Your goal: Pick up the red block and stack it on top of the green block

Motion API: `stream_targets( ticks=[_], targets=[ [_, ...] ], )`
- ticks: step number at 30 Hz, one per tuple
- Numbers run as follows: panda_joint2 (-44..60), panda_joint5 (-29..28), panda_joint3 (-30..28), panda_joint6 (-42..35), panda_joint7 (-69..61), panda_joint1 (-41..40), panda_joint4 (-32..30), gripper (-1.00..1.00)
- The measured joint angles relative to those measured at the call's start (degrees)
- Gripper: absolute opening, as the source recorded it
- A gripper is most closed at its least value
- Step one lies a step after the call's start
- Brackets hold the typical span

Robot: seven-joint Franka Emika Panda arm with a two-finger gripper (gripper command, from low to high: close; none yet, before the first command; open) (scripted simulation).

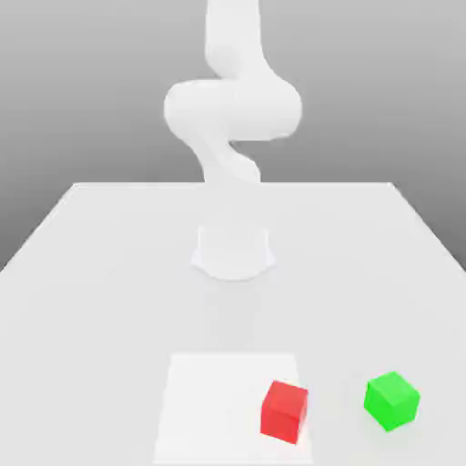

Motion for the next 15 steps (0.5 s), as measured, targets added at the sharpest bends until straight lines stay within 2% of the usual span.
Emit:
stream_targets(
  ticks=[8,15],
  targets=[
    [17.1,3.7,-6.1,7.3,-21.0,9.2,-4.9,0.0],
    [31.7,6.7,-8.0,13.6,-38.9,13.9,-9.1,0.0]
  ],
)
